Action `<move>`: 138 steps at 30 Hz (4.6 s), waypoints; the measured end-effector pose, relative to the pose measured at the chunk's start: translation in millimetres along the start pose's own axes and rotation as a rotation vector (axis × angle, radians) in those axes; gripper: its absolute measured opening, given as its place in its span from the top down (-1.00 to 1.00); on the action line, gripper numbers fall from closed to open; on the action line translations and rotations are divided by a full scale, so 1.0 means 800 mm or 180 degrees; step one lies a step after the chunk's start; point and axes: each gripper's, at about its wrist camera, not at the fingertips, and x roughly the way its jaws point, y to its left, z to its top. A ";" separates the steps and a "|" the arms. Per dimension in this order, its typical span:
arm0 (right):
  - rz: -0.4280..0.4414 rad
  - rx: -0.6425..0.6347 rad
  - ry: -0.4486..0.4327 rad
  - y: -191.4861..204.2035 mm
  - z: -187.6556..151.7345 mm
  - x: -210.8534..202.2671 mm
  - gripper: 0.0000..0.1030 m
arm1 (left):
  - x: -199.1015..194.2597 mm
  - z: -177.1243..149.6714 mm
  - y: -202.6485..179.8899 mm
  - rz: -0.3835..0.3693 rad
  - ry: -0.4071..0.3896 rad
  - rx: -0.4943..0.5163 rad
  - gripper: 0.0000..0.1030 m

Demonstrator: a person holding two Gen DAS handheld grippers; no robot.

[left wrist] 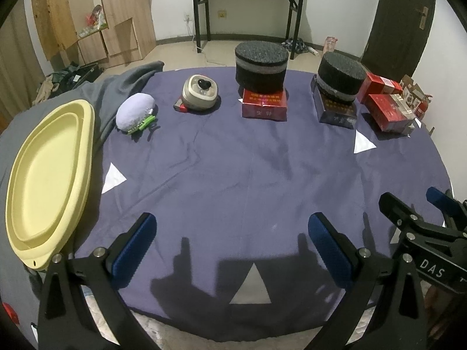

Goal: Organize rigid objects

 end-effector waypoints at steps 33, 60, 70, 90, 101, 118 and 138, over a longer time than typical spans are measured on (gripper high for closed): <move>0.0104 0.0235 0.0157 -0.019 0.011 0.009 -0.99 | 0.006 0.023 0.007 -0.0166 0.0249 0.0006 -1.00; 0.0228 -0.0076 0.0206 -0.092 0.124 0.084 -0.99 | 0.099 0.218 -0.035 -0.0351 0.0247 0.0968 -1.00; 0.0062 -0.0062 0.0258 -0.076 0.134 0.112 -0.61 | 0.113 0.230 -0.037 -0.0416 0.0241 0.0874 -0.33; 0.0411 -0.0234 -0.0094 -0.110 0.144 0.056 -0.99 | 0.016 0.210 0.052 -0.0681 -0.0032 0.0540 -0.33; 0.0639 -0.0947 0.0230 -0.132 0.182 0.095 -0.99 | 0.013 0.195 0.052 -0.0670 0.0020 0.0674 -0.33; 0.0450 -0.1374 0.0280 -0.139 0.196 0.122 -0.99 | 0.018 0.188 0.056 -0.0655 0.0095 0.0617 -0.34; 0.0793 -0.1316 -0.0173 -0.177 0.179 0.085 -0.80 | 0.000 0.169 0.086 -0.0585 0.0046 0.0500 -0.34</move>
